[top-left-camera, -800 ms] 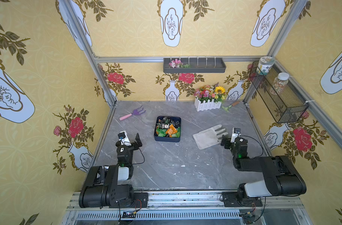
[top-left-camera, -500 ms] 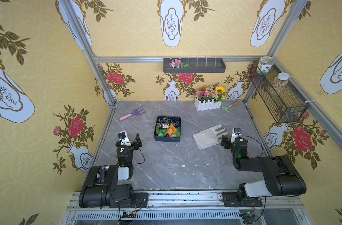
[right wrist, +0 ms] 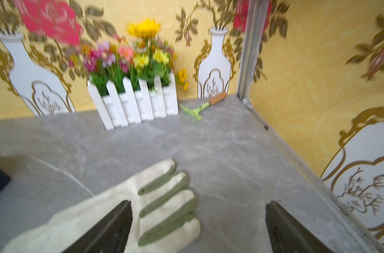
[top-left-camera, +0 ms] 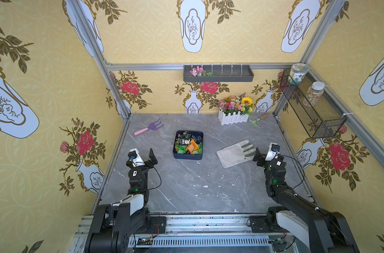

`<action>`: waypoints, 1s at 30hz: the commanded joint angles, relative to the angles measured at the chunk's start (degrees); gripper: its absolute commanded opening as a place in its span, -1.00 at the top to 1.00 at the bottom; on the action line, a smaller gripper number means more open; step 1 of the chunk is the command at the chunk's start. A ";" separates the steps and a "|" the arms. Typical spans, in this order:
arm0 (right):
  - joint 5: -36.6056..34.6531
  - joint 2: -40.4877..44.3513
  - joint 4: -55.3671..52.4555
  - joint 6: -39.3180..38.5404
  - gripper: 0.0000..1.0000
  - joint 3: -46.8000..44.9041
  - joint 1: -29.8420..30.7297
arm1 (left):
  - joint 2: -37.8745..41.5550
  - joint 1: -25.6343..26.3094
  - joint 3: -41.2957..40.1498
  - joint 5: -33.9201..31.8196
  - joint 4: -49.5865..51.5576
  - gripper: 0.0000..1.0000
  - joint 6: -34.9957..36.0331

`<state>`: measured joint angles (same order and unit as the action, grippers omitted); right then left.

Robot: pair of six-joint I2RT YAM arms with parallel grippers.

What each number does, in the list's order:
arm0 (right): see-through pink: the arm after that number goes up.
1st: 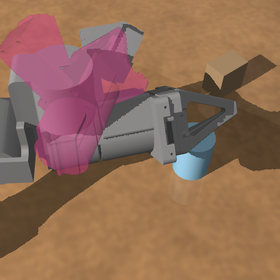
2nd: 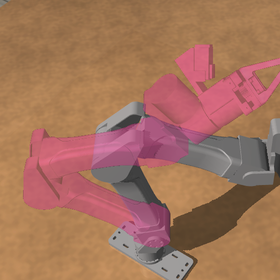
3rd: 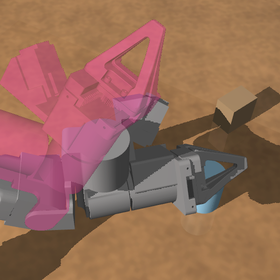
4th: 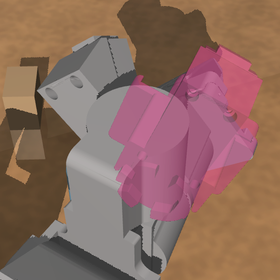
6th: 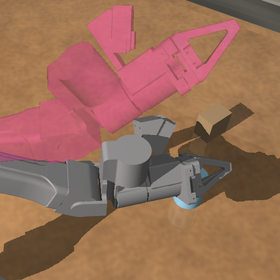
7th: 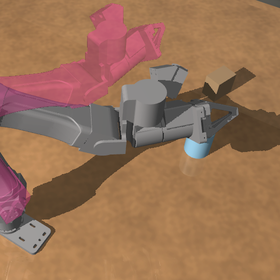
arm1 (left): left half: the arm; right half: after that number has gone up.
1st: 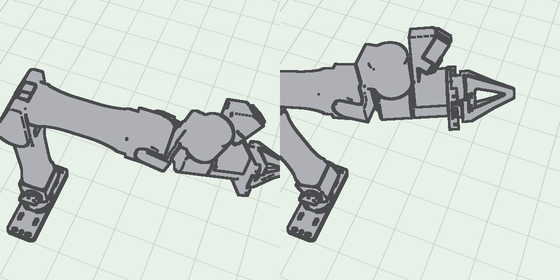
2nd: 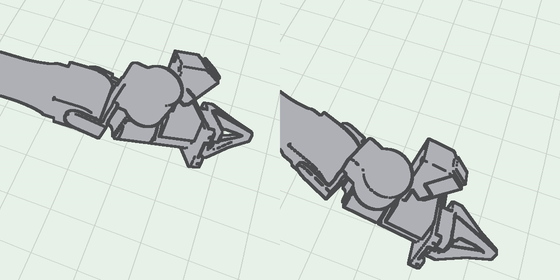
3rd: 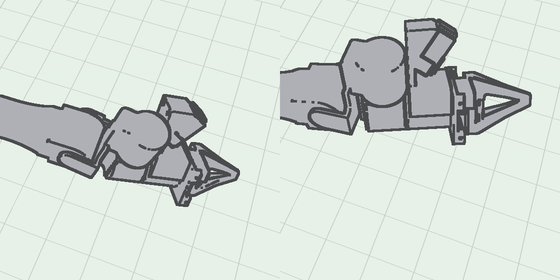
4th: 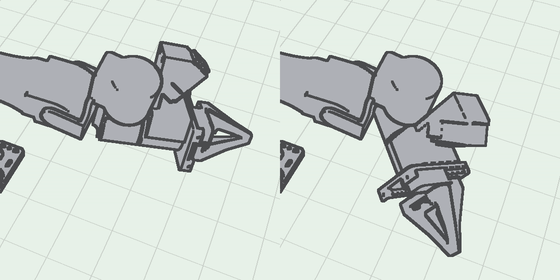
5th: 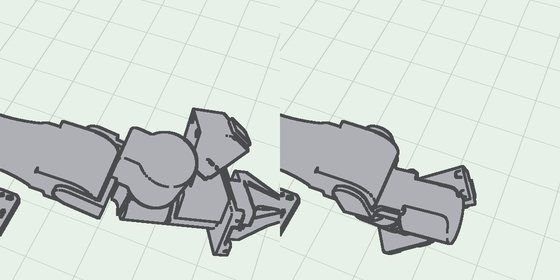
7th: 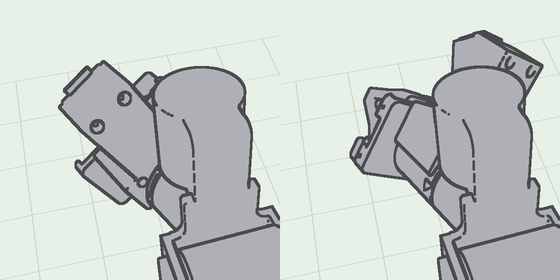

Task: Take the cookies out of the storage box
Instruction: Pick up the cookie from the storage box.

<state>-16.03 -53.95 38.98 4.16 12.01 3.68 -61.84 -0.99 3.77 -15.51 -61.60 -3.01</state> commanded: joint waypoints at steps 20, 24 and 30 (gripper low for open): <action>15.14 -11.24 -56.55 28.06 -0.95 28.96 10.31 | 9.86 2.48 14.48 11.05 42.96 -0.93 -38.20; 10.23 -16.32 -57.61 27.94 -0.95 33.62 17.92 | 6.17 11.18 20.74 8.13 49.14 -0.90 -32.44; 9.70 -23.17 -58.67 28.08 -0.95 39.82 22.32 | -4.53 19.86 33.13 5.46 60.65 -0.79 -21.58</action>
<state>-4.93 -75.59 -18.46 32.56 50.28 25.30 -63.33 17.45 34.00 -8.95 -8.34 -31.29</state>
